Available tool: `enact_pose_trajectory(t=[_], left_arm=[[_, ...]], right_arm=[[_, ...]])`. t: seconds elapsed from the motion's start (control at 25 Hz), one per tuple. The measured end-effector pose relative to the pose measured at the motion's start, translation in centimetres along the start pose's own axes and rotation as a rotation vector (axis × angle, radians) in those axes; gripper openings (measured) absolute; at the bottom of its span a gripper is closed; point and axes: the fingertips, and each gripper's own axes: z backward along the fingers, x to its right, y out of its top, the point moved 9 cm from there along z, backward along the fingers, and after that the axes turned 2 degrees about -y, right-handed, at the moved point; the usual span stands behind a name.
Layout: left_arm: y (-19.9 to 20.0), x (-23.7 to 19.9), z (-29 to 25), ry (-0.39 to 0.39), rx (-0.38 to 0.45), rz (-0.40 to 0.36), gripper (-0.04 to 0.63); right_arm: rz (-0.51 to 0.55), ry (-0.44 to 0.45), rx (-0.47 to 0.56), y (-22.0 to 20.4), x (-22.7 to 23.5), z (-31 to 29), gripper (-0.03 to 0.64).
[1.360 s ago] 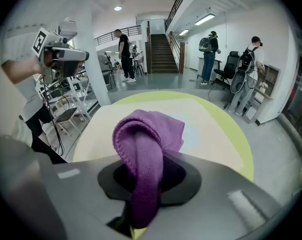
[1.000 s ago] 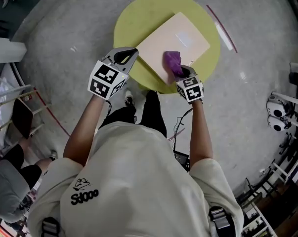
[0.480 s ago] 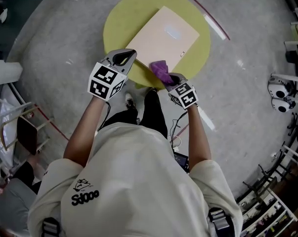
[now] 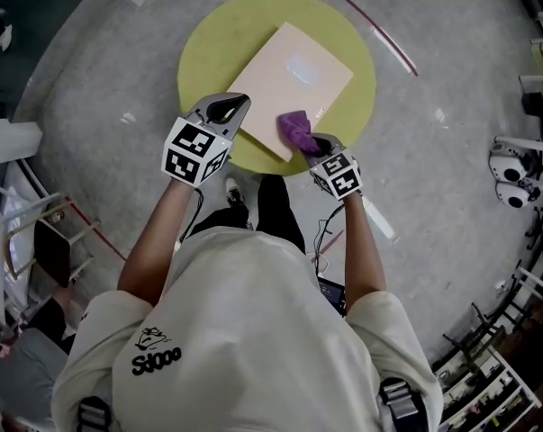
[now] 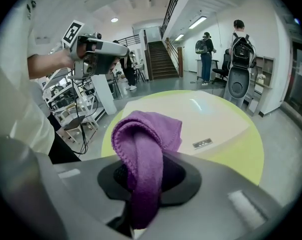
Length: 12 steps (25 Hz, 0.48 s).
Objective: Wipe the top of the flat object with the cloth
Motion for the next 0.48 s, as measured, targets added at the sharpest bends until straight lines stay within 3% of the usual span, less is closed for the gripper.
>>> enact_pose_trajectory(t=[0.48], left_arm=[[2.3,-1.2,-5.4,0.043,-0.049,0.031,0.002]], right_arm=[[-0.002,-0.081,0.035,2.5,10.3,-0.4,0.083]])
